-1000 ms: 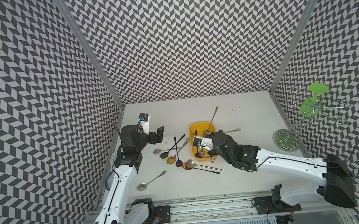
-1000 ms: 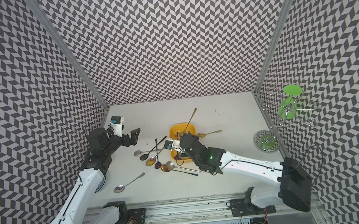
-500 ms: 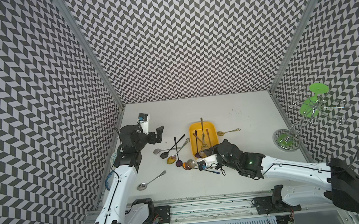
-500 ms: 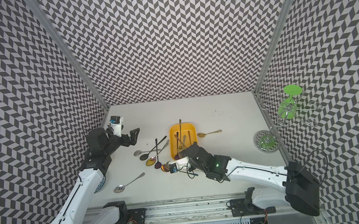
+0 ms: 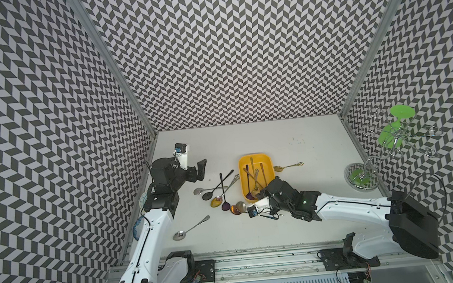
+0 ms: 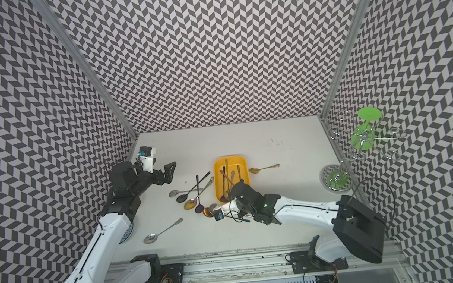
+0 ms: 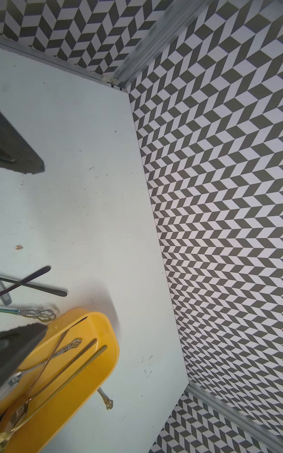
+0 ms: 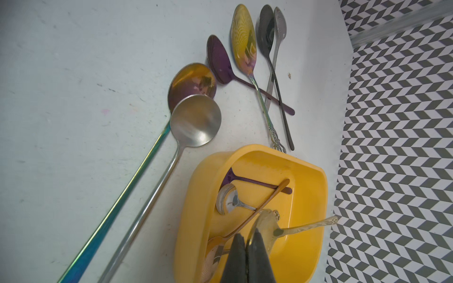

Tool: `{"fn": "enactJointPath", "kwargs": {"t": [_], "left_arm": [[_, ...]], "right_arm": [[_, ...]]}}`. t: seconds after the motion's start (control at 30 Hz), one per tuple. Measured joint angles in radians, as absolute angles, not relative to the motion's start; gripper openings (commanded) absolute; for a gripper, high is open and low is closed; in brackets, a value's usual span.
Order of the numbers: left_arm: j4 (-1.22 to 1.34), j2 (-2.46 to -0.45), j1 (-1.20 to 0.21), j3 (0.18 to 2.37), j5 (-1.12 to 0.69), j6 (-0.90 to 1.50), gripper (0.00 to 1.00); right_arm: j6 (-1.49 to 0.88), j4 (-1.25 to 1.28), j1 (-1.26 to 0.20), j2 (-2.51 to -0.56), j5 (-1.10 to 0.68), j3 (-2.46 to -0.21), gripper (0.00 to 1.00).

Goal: Put the spoon into the storage box
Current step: Place the spoon in the storage box.

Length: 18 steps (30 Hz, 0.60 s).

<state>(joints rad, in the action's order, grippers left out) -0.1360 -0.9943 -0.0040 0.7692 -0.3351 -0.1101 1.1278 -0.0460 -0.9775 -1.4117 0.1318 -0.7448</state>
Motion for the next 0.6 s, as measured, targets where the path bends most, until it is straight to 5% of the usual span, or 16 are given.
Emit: {"fn": "enactJointPath", "kwargs": {"t": [0.23,0.37,0.5,0.6], "left_arm": [[-0.136,-0.992,-0.006,0.770,-0.335,-0.110,0.99],[-0.136,-0.992,-0.008,0.770,-0.331,-0.110,0.99],[-0.136,-0.992,-0.012,0.770,-0.331,-0.110,0.99],[-0.136,-0.992,-0.012,0.770,-0.331,-0.110,0.99]], "right_arm": [[1.126,-0.023,-0.965,-1.528,0.134,-0.833,0.05],[1.125,-0.014,-0.958,-1.551,0.145,-0.842,0.36],[1.120,0.001,-0.952,-1.548,0.161,-0.839,0.56],[1.115,0.000,-0.952,-1.531,0.171,-0.839,0.59]]}}
